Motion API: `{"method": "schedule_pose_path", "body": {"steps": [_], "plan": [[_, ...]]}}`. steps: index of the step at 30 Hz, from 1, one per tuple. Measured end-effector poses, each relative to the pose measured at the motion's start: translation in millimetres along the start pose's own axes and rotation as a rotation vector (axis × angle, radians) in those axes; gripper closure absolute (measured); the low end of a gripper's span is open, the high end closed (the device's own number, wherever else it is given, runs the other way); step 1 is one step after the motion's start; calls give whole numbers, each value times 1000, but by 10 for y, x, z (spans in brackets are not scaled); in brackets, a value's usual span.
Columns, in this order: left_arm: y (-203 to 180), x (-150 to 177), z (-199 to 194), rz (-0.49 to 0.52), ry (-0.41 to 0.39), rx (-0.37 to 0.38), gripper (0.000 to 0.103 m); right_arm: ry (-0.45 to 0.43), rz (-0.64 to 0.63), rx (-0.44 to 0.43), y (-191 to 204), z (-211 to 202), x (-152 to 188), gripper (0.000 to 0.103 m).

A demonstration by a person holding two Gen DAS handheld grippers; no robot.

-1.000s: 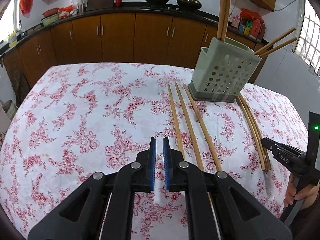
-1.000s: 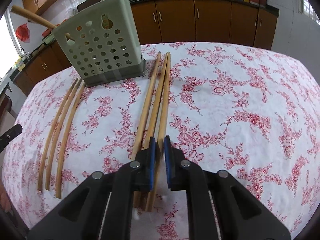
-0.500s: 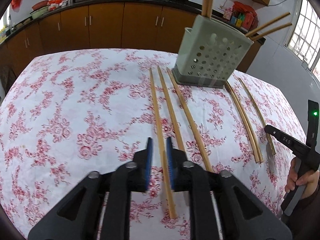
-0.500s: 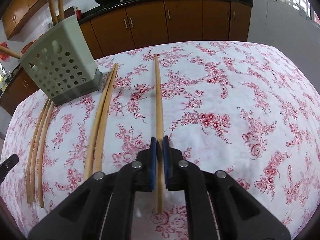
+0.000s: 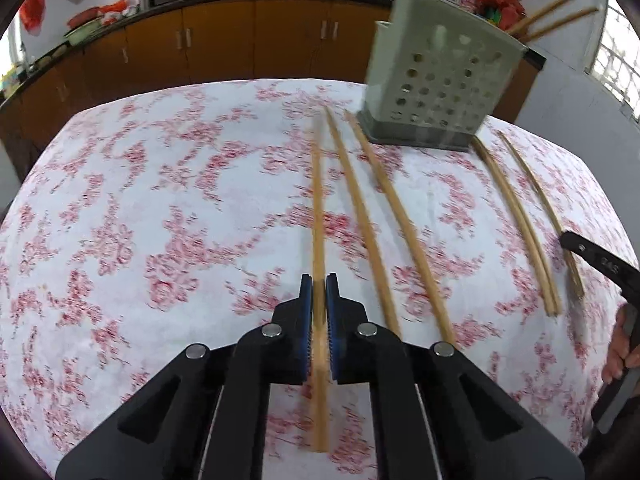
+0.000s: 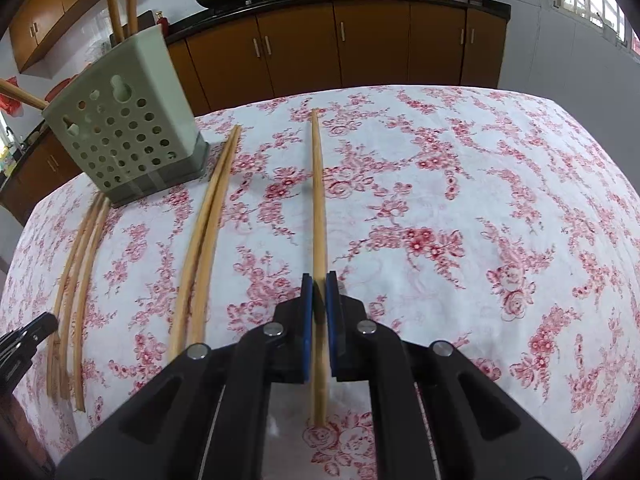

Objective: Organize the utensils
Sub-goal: 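Close the left tool on a chopstick while the right tool holds its chopstick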

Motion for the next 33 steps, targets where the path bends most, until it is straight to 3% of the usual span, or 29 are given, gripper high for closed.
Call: {"method": "schedule_pose_path", "body": {"steps": [5, 7, 14, 33], "plan": [[299, -60, 54, -65, 5, -70, 95, 3, -31, -28, 106, -9, 62, 95], [384, -84, 74, -73, 0, -62, 95, -6, -43, -17, 123, -6, 68, 95], [354, -44, 72, 3, -37, -68, 94, -29, -67, -2, 150, -6, 91, 95], [346, -58, 81, 16, -32, -81, 94, -27, -55, -20, 135, -9, 85, 95]]}}
Point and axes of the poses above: each gripper's, at about its wrist camera, not at the fingertips, and z roughly the way its jaws point, y to its left, x to its underside, the point moved 2 cm from there along z, roughly the way its jaws point, and after that the axes turned 12 degrees about z, right-handed, at the moved point
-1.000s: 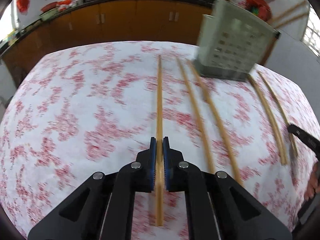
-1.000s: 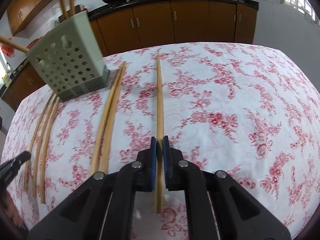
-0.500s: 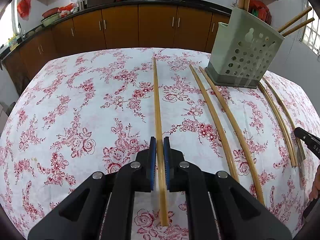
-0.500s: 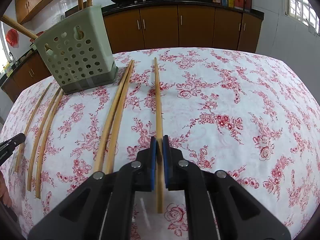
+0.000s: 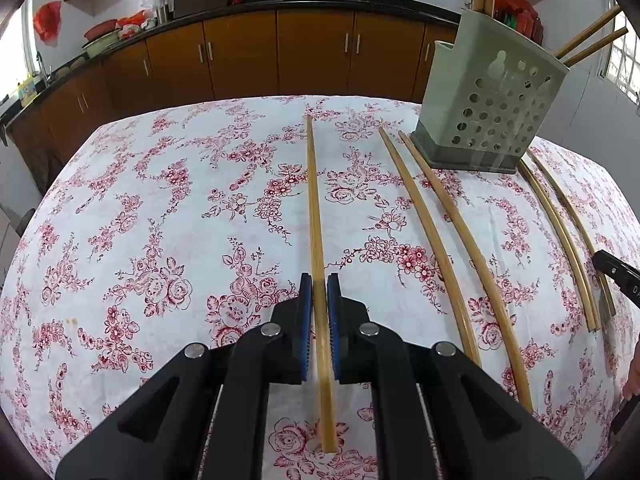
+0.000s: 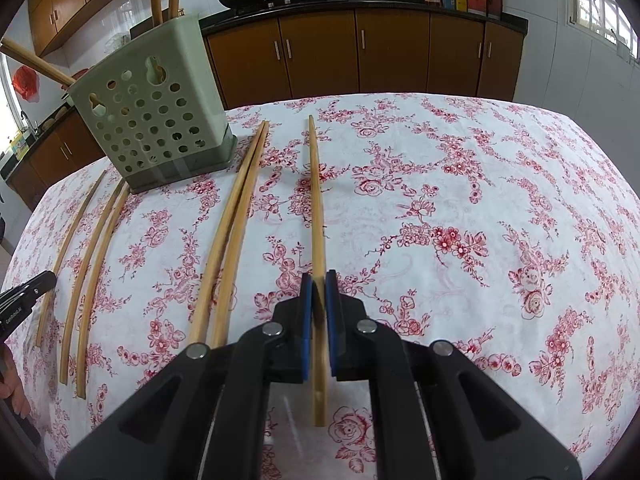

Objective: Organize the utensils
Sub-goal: 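Close the left tool on a chopstick while the right tool holds its chopstick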

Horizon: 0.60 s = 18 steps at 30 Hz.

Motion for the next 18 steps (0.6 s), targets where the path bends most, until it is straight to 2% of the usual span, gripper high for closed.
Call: {"method": "schedule_pose_path", "body": {"steps": [18], "plan": [[-52, 109, -106, 11, 18, 4, 95, 11, -7, -10, -13, -91, 55, 95]]}}
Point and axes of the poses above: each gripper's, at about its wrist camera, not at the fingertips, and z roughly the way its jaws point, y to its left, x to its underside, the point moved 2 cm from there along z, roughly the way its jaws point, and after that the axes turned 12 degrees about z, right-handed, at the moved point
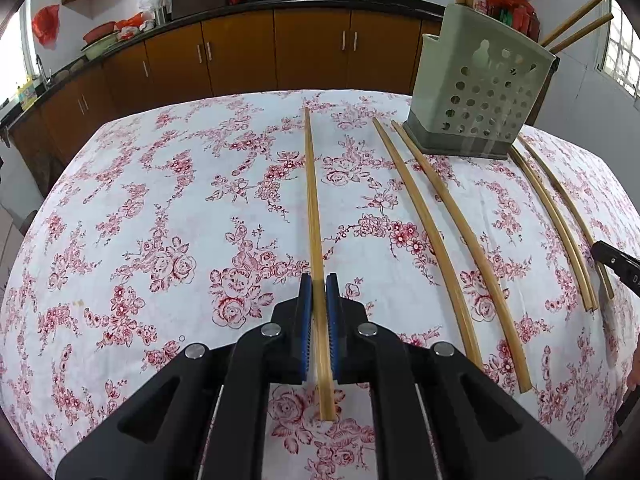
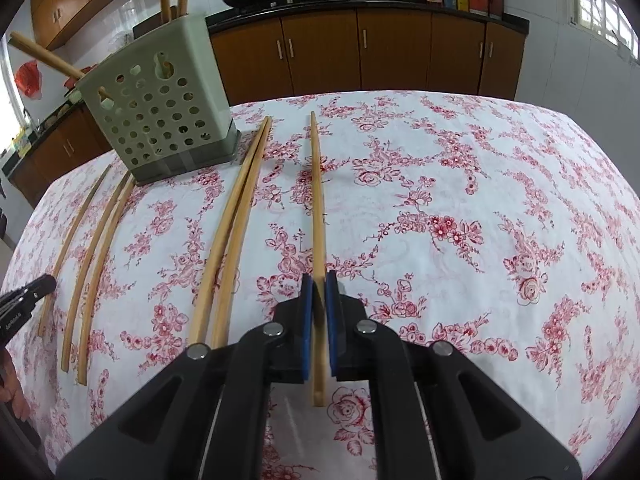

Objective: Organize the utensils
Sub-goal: 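Close the left tool on a chopstick while the right tool holds its chopstick, then lift both held chopsticks upright off the tablecloth with both tools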

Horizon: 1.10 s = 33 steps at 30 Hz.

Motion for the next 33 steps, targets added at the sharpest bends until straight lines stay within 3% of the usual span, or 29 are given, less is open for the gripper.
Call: {"method": "schedule_pose_path", "body": {"steps": [4, 14, 24, 33], "plan": [[65, -23, -105, -21, -7, 22, 96, -66, 13, -28, -18, -265, -79, 95], [206, -263, -657, -51, -154, 43, 96, -229, 34, -66, -35, -821, -378, 95], [287, -538, -1154, -84, -312, 52, 96, -333, 45, -110, -5, -1173, -583, 95], [308, -644, -1335, -83, -362, 39, 96, -389, 45, -136, 78, -1354, -716, 95]]}}
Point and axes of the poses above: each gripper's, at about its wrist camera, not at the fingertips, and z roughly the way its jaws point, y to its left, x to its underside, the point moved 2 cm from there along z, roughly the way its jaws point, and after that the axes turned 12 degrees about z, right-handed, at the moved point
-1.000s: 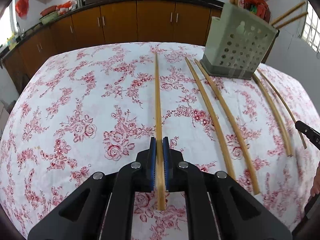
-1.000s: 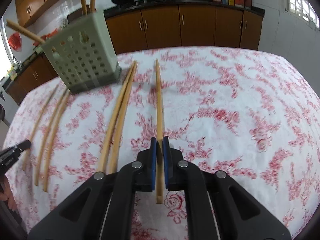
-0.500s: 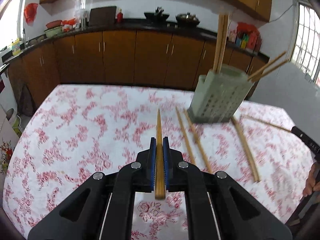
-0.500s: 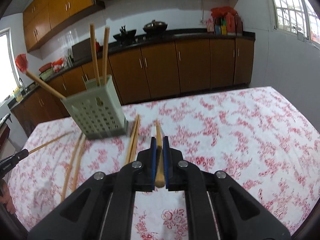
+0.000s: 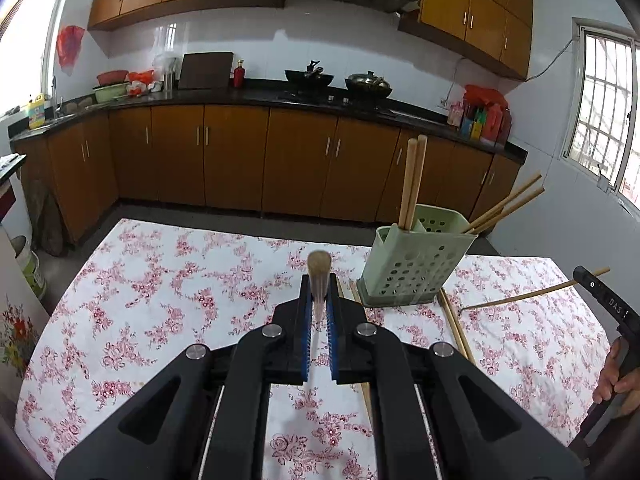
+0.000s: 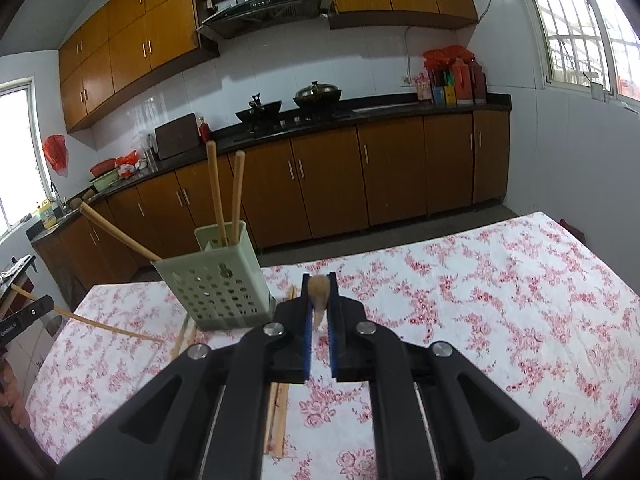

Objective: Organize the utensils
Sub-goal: 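Lift both held chopsticks upright off the tablecloth with both tools, then carry both upright chopsticks above the green utensil holder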

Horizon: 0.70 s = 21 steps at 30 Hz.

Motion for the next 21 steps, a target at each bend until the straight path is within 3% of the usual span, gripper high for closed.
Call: {"method": "schedule_pose_path", "body": {"steps": [7, 16, 21], "plan": [[-11, -79, -66, 7, -11, 19, 96, -12, -9, -27, 117, -102, -154, 96], [-213, -566, -419, 32, -128, 100, 96, -41, 42, -172, 389, -437, -682, 96], [-364, -898, -474, 39, -210, 87, 96, -116, 7, -238, 708, -582, -945, 96]]}}
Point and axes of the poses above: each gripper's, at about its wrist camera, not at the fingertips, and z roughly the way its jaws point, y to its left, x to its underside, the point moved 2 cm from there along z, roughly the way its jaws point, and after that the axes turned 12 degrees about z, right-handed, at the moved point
